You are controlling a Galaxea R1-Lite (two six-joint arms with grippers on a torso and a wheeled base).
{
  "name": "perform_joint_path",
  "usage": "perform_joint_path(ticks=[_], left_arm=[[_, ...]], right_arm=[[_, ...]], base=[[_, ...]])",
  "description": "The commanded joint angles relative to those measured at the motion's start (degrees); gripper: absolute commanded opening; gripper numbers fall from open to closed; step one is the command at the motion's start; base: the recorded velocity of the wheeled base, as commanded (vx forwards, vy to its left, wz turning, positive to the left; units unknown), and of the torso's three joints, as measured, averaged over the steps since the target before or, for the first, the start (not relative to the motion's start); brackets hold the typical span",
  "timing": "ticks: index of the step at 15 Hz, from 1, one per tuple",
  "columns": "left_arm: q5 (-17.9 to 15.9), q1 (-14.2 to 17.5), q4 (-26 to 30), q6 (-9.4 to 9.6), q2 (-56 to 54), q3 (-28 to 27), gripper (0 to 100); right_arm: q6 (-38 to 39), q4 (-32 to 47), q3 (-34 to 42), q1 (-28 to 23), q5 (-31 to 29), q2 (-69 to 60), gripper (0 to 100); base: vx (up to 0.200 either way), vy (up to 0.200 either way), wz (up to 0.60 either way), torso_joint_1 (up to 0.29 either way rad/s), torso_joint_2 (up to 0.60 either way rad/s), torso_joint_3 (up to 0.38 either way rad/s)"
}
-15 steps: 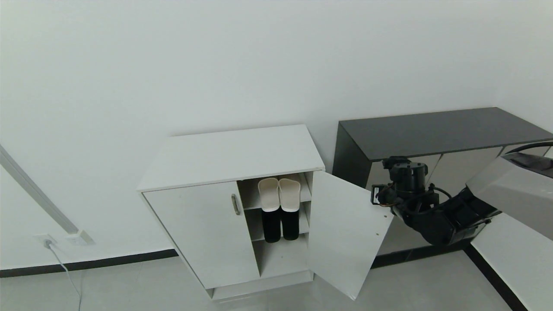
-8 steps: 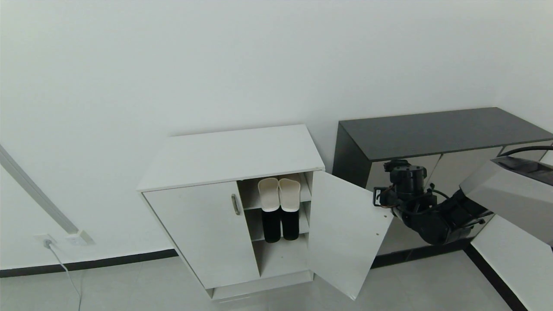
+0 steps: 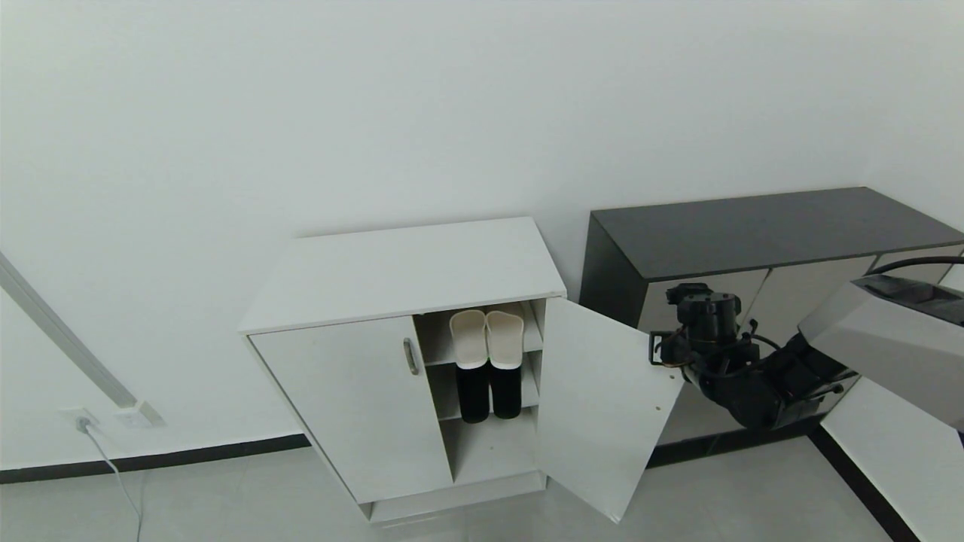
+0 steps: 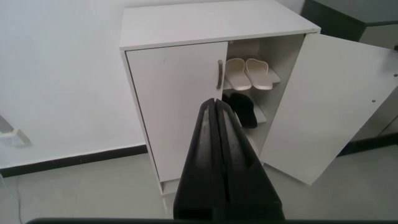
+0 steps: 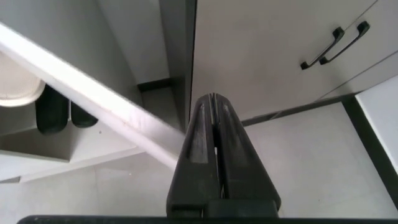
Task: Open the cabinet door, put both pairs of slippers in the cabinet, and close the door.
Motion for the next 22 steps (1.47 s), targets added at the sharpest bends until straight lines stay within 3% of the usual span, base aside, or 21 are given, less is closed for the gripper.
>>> perform_joint_path(ticks=[1,4,12,20,22], left_arm=[[-0.01,0.00,-0.01,0.00,0.07,0.00,0],[-0.01,0.00,-0.01,0.00,0.07,0.00,0],[-0.01,0.00,-0.01,0.00,0.07,0.00,0],[0.08,0.00,-0.01,0.00,0.07,0.00,0],[-0.01,0.00,-0.01,0.00,0.07,0.00,0]], right_arm=[[0.00,0.01,0.75,0.73,0.02,-0.87,0],[0.00,-0.07,2.86,2.92,0.02,-2.10,0],[0.52,-0.25,12.44,17.51,-0.16,-11.24,0],[-0.09,-1.30,17.10,21.29,2.39,-14.84,0],[-0.09,-1.39,18.06,22.08,3.44,-15.11,0]], base=[[0.000,0.000,0.00,0.000,0.00,0.000],[0.000,0.000,0.00,0.000,0.00,0.000],[0.000,0.000,0.00,0.000,0.00,0.000],[0.000,0.000,0.00,0.000,0.00,0.000],[0.000,0.000,0.60,0.002,0.00,-0.002]])
